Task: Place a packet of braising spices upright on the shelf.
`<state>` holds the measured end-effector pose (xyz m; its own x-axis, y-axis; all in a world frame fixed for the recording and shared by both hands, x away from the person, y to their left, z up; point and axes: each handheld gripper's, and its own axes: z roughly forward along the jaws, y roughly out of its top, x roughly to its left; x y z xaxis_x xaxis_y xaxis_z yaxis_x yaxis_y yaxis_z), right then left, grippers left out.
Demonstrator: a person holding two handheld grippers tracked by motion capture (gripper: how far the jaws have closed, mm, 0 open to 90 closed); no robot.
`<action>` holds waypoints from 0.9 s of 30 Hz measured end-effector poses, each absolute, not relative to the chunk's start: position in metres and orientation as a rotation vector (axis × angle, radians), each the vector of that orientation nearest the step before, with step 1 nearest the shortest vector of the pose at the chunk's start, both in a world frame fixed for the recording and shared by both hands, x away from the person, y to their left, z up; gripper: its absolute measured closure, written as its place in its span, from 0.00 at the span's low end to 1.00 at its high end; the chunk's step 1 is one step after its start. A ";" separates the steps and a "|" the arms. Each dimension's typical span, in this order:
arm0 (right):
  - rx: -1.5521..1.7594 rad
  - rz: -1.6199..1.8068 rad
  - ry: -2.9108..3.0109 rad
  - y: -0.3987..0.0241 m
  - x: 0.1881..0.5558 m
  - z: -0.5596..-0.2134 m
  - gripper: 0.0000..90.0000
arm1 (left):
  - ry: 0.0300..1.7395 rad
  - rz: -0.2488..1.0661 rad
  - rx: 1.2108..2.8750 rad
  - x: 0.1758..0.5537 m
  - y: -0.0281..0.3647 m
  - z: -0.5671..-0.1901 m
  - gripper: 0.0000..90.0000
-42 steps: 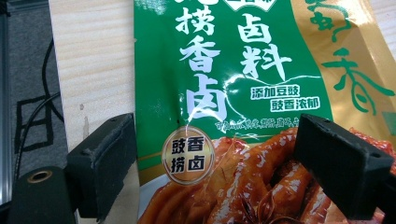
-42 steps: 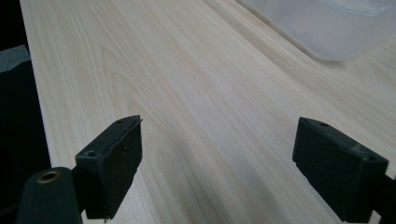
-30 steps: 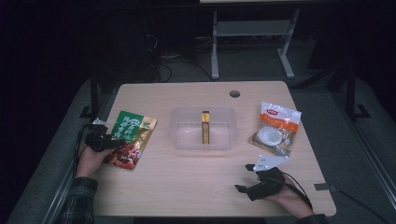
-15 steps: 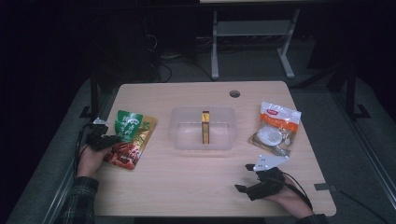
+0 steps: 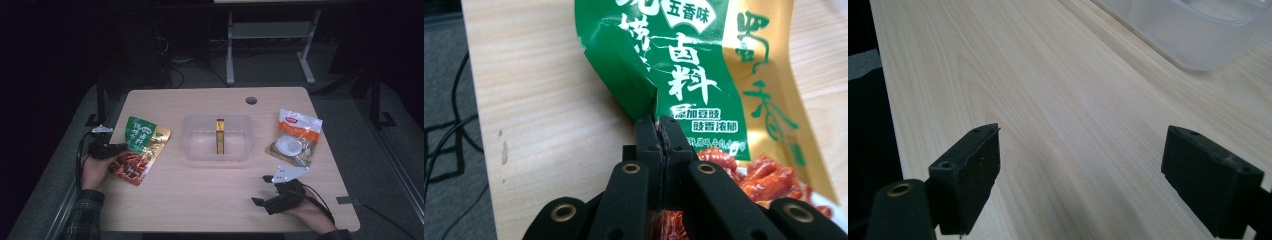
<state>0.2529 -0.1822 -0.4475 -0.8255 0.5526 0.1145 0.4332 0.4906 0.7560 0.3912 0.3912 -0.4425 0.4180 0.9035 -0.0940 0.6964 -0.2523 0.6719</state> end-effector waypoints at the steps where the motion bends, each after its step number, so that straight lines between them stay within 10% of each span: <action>1: 0.861 1.249 2.586 -0.182 0.253 -0.447 0.17 | 1.350 0.413 2.030 0.391 0.391 -0.442 0.99; 27: 0.871 1.370 2.608 -0.181 0.255 -0.441 0.15 | 1.061 0.344 1.853 0.355 0.380 -0.375 1.00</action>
<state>0.2548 -0.1809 -0.4414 -0.8370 0.5118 0.1935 0.4497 0.4420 0.7762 0.3553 0.3801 -0.3751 0.5853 0.7871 -0.1948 0.5230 -0.1829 0.8325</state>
